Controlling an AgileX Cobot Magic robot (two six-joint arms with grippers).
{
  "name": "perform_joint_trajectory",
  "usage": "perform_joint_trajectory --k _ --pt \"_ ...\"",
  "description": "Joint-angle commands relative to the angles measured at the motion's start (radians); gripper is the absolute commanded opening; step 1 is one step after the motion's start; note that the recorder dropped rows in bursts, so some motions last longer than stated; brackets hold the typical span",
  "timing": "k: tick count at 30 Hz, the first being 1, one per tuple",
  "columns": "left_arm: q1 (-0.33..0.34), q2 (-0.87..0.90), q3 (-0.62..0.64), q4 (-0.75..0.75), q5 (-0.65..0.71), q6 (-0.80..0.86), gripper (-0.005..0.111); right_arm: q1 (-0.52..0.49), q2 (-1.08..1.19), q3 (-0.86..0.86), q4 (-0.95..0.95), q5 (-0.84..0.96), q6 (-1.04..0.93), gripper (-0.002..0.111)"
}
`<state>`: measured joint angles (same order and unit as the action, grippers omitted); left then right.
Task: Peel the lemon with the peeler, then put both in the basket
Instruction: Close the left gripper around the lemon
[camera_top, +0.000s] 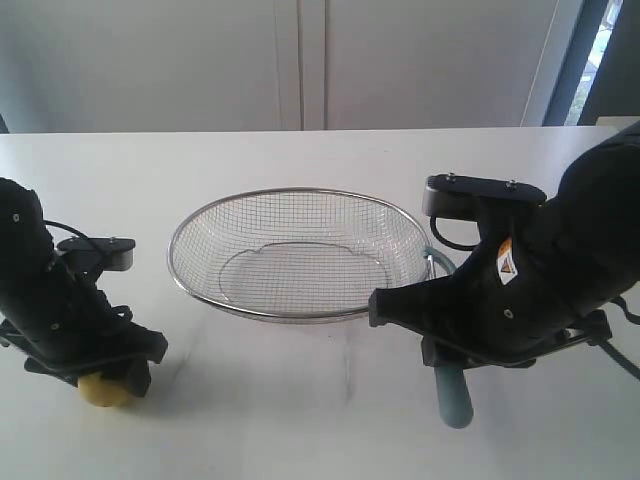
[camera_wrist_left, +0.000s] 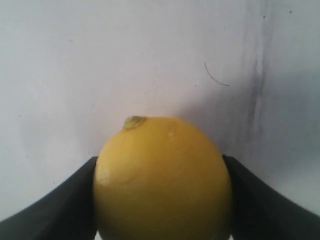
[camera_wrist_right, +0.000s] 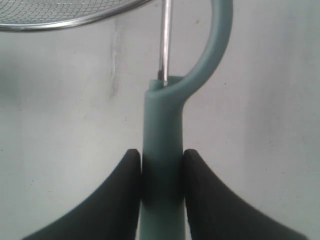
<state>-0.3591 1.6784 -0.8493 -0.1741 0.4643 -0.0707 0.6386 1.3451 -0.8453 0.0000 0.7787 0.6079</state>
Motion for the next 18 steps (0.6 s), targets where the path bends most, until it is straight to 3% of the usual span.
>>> perform_joint_trajectory --k 1,6,9,18 --pt "-0.002 -0.003 -0.001 0.007 0.036 0.0 0.035 -0.001 -0.01 -0.001 0.0 -0.01 -0.002 0.0" --pt "-0.002 -0.003 -0.001 0.007 0.058 0.026 0.009 -0.001 -0.01 -0.001 0.0 -0.003 -0.002 0.0" --pt "-0.002 -0.003 -0.001 0.007 0.079 0.027 0.0 -0.001 -0.01 -0.001 0.0 -0.01 -0.002 0.0" --pt "-0.002 -0.007 -0.001 0.007 0.1 0.029 0.0 -0.001 -0.01 -0.001 0.0 -0.02 -0.002 0.0"
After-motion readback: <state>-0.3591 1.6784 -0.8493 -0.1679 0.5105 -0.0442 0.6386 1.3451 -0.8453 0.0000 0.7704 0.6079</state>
